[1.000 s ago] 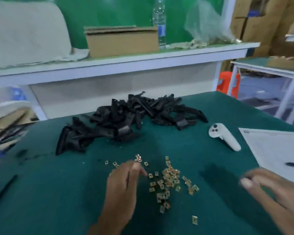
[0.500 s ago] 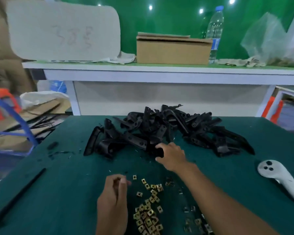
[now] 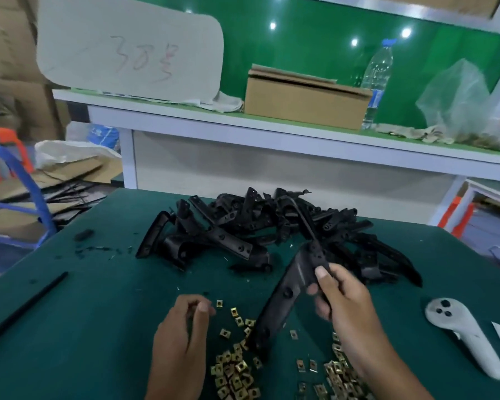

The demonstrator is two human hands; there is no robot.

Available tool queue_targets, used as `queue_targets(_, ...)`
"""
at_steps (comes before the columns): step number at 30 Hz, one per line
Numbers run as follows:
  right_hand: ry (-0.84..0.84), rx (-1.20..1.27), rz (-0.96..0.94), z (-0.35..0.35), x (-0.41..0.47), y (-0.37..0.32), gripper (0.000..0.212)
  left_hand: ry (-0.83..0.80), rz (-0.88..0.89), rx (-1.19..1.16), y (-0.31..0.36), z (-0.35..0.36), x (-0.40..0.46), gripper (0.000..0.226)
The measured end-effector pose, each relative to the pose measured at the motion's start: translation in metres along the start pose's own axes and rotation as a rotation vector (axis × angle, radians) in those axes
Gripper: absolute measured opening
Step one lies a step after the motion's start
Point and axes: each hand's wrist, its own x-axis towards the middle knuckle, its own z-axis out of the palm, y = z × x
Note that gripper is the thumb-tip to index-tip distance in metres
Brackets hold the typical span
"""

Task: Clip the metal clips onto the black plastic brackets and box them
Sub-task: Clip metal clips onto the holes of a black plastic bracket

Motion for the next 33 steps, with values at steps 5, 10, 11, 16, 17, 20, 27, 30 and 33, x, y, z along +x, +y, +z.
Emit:
queue_targets(5,-0.158,0.366,0.184,0.009,-0.027,0.006,0.031,-0.028,0.132,-0.113,0.003,0.001,-0.008,0.038)
queue_targets(10,-0.221,0.638,0.403,0.027,-0.041,0.017,0.015,-0.138,0.337,-0.196,0.016,0.000,-0.023,0.045)
queue_targets(11,-0.231,0.690,0.429,0.030,-0.044,0.017,0.020,-0.176,0.385,-0.122,0.018,0.002,-0.026,0.054)
queue_targets(16,-0.376,0.718,0.509,0.032,-0.050,0.020,0.066,-0.283,0.516,0.218,0.015,0.015,-0.026,0.075)
queue_targets(17,-0.404,0.638,0.521,0.029,-0.050,0.020,0.087,-0.278,0.512,0.228,0.012,0.014,-0.023,0.071)
queue_targets(20,-0.546,0.320,0.435,0.024,-0.056,0.021,0.107,-0.196,0.532,0.238,0.006,0.005,-0.017,0.054)
queue_targets(27,-0.474,-0.029,0.060,0.034,-0.059,0.005,0.041,0.017,0.479,0.180,0.011,-0.008,-0.009,0.016)
queue_targets(30,-0.430,0.011,0.006,0.039,-0.061,0.008,0.037,-0.129,0.590,0.146,0.007,-0.005,-0.009,0.029)
queue_targets(33,-0.330,0.160,0.019,0.041,-0.061,0.011,0.040,-0.248,0.732,0.255,0.000,-0.003,-0.008,0.049)
